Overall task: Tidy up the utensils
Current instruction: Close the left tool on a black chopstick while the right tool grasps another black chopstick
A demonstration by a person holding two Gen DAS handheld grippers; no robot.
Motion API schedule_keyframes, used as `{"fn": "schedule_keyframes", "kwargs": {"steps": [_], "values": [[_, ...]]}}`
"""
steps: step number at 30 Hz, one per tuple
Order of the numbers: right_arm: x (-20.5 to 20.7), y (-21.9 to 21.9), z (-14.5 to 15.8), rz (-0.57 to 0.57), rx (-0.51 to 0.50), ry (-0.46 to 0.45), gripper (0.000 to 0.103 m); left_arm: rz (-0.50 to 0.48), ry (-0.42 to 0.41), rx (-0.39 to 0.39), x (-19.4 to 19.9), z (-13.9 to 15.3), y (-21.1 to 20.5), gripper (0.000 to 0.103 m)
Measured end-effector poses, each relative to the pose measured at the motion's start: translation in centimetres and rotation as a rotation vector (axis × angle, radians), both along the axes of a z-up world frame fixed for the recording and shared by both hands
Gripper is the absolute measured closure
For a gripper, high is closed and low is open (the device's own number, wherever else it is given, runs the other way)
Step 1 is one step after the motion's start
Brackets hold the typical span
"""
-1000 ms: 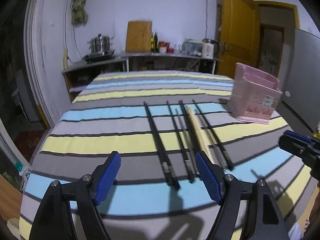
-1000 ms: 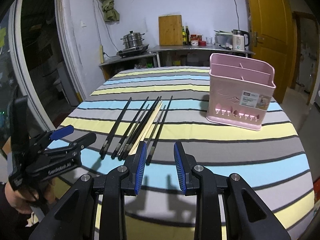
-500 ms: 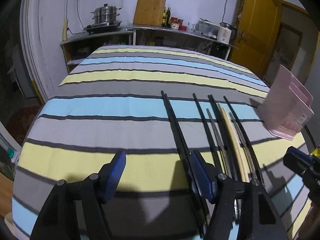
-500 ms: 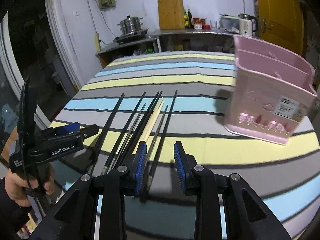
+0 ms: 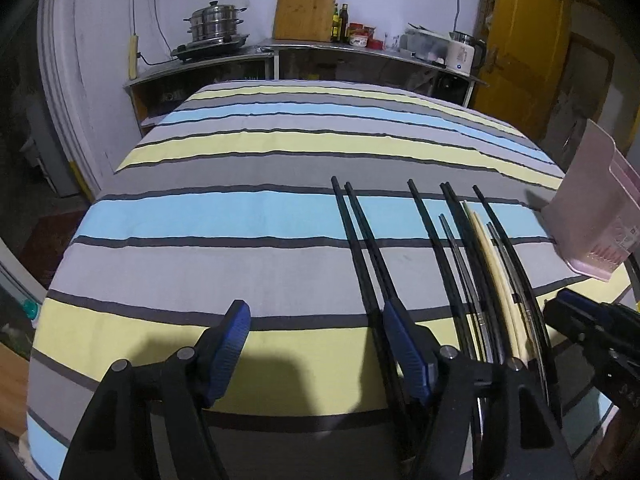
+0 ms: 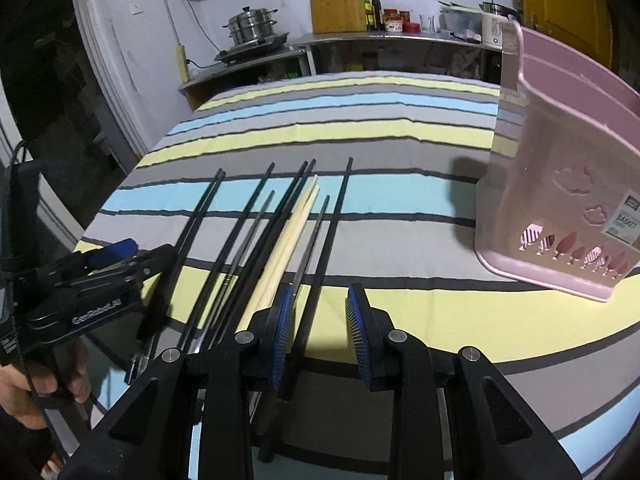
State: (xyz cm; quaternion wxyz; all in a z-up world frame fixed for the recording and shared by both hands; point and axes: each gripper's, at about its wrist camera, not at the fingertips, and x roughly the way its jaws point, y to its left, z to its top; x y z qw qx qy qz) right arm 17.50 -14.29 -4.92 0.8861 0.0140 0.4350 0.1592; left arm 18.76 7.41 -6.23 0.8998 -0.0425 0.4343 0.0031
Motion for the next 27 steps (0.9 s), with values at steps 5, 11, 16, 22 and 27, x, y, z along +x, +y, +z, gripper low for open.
{"fn": "schedule_keyframes", "kwargs": {"steps": [5, 11, 16, 22, 27], "values": [[1.2, 0.2, -0.6, -0.009, -0.009, 0.017, 0.074, -0.016, 0.019, 0.069, 0.7, -0.2, -1.0, 0.033], [3.2, 0.9, -0.6, -0.023, -0.031, 0.023, 0.074, -0.026, 0.038, 0.062, 2.6, -0.1, -0.6, 0.033], [4.9, 0.9, -0.7, -0.046, -0.041, 0.044, 0.074, -0.024, 0.041, 0.057, 4.2, 0.0, -0.2, 0.039], [6.2, 1.5, -0.7, -0.052, -0.078, 0.046, 0.074, -0.021, 0.022, 0.062, 5.1, -0.1, -0.3, 0.044], [7.1, 2.2, -0.8, -0.055, -0.113, 0.048, 0.080, -0.047, 0.010, 0.073, 5.5, 0.0, -0.8, 0.069]]}}
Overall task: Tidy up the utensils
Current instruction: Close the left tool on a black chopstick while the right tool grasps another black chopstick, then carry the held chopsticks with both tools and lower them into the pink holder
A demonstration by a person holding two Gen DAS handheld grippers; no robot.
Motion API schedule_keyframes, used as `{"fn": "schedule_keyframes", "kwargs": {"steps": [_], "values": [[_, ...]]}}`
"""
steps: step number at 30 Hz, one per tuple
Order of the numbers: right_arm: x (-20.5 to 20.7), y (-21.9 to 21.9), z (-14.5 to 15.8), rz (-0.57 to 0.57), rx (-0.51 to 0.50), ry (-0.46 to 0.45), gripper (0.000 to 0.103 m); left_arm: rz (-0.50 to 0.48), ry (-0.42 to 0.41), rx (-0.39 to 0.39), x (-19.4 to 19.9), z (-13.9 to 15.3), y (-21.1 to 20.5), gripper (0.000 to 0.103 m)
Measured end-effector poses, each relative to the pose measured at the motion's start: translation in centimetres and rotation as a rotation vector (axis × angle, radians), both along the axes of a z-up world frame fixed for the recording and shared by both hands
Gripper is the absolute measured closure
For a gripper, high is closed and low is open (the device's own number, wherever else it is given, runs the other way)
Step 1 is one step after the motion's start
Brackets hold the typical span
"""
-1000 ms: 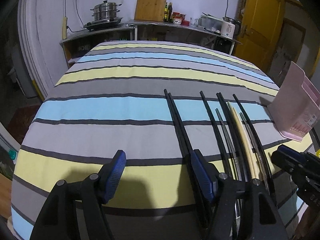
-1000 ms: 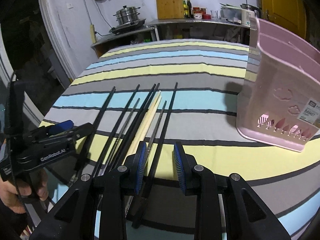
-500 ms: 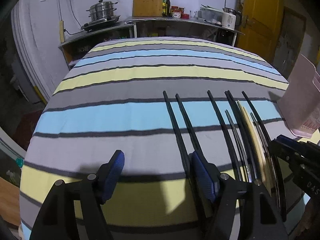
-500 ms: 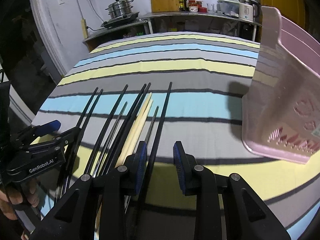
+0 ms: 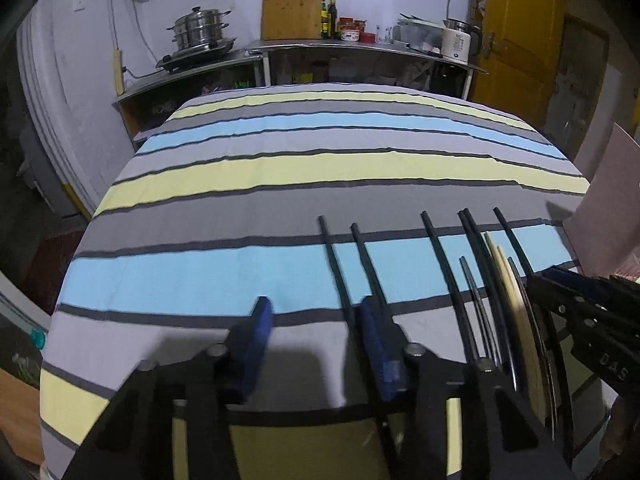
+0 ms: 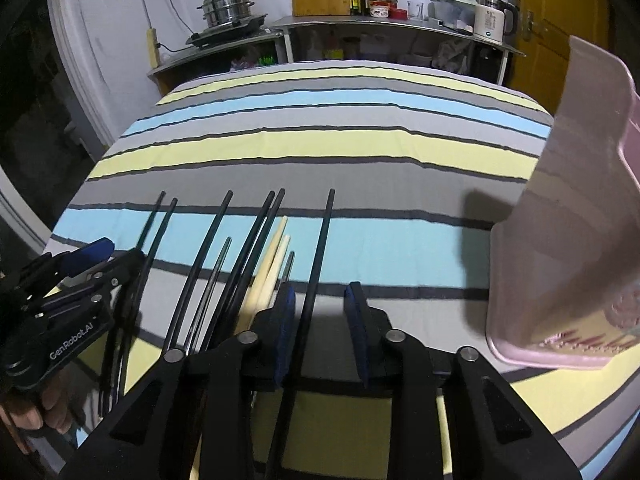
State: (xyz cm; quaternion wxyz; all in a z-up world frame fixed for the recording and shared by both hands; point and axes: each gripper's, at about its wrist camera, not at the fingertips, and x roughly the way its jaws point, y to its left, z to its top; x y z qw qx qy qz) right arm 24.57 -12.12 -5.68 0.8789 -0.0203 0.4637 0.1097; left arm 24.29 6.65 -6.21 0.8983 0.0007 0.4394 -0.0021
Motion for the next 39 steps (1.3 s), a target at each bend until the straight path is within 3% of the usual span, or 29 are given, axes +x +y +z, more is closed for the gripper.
{"fn": "schedule_keyframes", "kwargs": {"steps": [4, 6, 15, 28, 39], "values": [[0.7, 0.4, 0.1, 0.002, -0.017, 0.009, 0.086, -0.023, 0.002, 0.022, 0.5, 0.1, -0.8, 0.086], [1.0, 0.3, 0.1, 0.014, -0.013, 0.014, 0.096, -0.026, 0.007, 0.029, 0.8, 0.2, -1.1, 0.094], [0.3, -0.9, 1.7, 0.017, 0.093, 0.015, 0.097, -0.005, 0.000, -0.080, 0.6, 1.8, 0.5, 0.098], [-3.8, -2.2, 8.6, 0.068, 0.170, -0.111, 0.097, -0.081, -0.134, -0.184, -4.1, 10.7, 1.4, 0.098], [-7.2, -4.7, 13.3, 0.062, 0.238, -0.194, 0.097, -0.153, -0.193, -0.221, -7.7, 15.8, 0.3, 0.098]]}}
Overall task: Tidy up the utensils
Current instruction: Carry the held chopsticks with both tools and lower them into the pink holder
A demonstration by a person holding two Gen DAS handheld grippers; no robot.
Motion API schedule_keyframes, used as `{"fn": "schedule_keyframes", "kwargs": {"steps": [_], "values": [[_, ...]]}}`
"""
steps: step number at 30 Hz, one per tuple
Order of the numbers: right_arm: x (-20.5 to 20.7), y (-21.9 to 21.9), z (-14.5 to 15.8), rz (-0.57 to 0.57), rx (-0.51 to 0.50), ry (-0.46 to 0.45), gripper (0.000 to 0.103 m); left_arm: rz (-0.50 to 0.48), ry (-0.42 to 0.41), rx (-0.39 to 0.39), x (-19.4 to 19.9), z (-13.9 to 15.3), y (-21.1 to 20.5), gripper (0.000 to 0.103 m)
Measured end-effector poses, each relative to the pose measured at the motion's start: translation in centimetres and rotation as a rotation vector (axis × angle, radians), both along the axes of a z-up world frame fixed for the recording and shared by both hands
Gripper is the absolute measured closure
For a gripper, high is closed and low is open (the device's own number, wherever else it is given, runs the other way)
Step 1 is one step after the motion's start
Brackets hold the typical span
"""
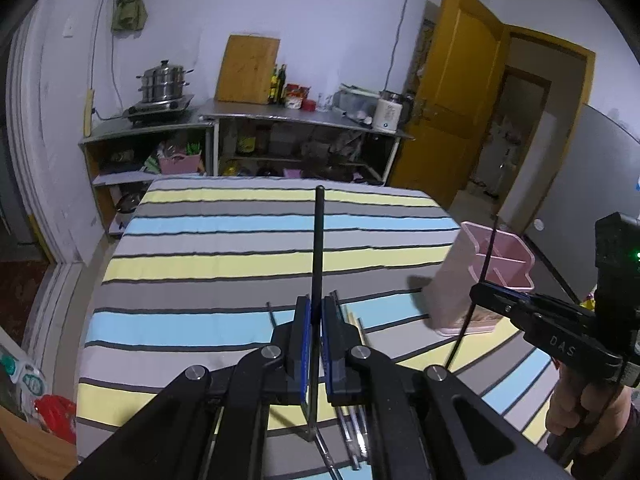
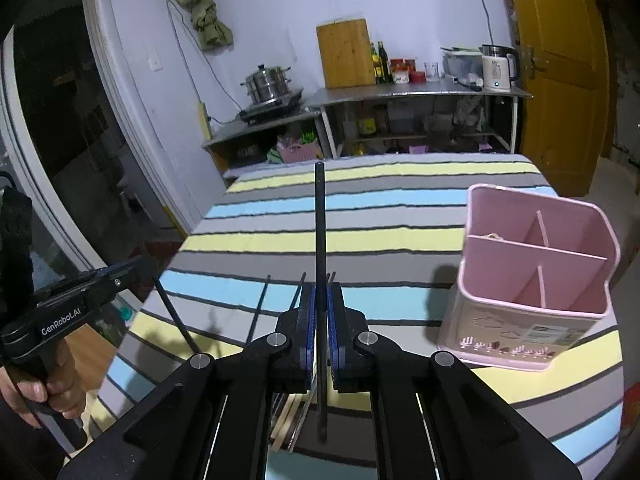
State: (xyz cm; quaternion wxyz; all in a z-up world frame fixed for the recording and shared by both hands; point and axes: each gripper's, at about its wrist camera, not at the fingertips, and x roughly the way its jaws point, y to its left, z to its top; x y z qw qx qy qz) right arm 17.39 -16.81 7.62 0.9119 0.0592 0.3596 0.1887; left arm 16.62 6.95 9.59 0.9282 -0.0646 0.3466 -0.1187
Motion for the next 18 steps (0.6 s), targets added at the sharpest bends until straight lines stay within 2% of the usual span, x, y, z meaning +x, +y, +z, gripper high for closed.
{"fn": "schedule_keyframes", "kwargs": {"steps": [11, 18], "values": [[-1.6, -3.1, 2.6, -0.040, 0.042, -0.049, 0.098, -0.073, -0.040, -0.039, -0.3, 3.5, -2.9, 0.098], [-2.4, -6.4, 4.9, -0.082, 0.069, -0.089, 0.098, -0.156, -0.044, -0.052, 1.2, 5.6, -6.9, 0.098]]}}
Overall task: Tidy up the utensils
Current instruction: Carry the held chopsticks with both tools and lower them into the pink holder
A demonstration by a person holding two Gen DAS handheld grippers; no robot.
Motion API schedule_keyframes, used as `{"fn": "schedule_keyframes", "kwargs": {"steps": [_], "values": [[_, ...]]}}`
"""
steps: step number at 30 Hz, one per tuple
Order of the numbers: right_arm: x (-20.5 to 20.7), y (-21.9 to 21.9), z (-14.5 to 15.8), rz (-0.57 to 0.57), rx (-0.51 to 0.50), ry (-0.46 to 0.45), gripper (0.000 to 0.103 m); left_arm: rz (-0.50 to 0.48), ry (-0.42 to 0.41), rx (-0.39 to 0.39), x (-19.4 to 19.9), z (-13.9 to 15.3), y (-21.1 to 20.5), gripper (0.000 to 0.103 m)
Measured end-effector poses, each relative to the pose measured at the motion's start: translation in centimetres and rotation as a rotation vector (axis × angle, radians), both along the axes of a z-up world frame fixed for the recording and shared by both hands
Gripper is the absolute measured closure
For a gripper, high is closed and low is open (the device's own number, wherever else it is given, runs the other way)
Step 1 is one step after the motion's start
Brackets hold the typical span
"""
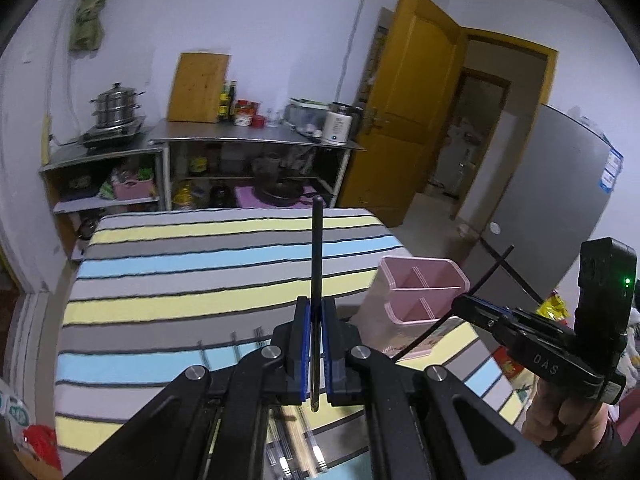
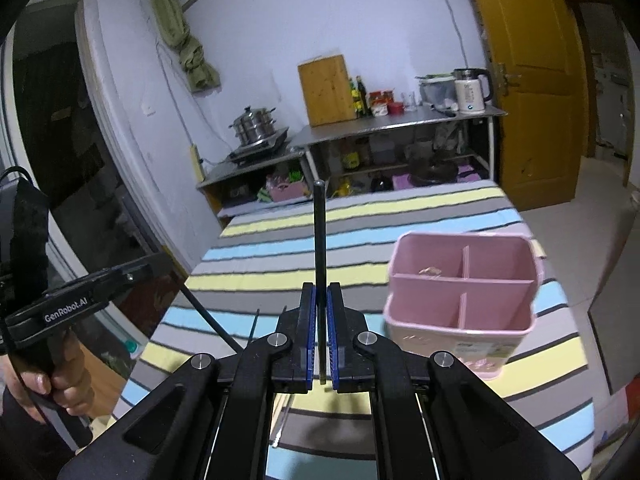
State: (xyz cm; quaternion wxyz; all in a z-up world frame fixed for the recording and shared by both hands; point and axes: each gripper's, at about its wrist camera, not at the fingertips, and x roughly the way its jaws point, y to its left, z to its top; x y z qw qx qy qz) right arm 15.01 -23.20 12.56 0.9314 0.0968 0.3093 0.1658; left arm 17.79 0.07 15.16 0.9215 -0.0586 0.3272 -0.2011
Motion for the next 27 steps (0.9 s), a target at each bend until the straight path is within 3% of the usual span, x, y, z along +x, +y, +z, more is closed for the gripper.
{"fn": "schedule_keyframes", "kwargs": {"steps": [7, 15, 19, 27], "values": [[-0.3, -3.8, 3.4, -0.070, 0.027, -0.063, 0.098, -0.090, -0.039, -0.019, 1.0, 3.1, -4.5, 0.098], [0.3, -6.5, 5.9, -0.149, 0.038, -0.128, 0.098, -0.130, -0.095, -0.072, 3.3, 6.4, -7.8, 0.098], [1.3, -7.5, 5.6, -0.173, 0.042, -0.125, 0.098, -0.136, -0.082, -0.101, 5.5, 5.6, -9.2, 0.098], [3.7, -8.7, 2.1, -0.201, 0.061, -0.042, 0.098, -0.129, 0.006, -0.111, 9.2, 0.4, -10.8, 0.098]]}}
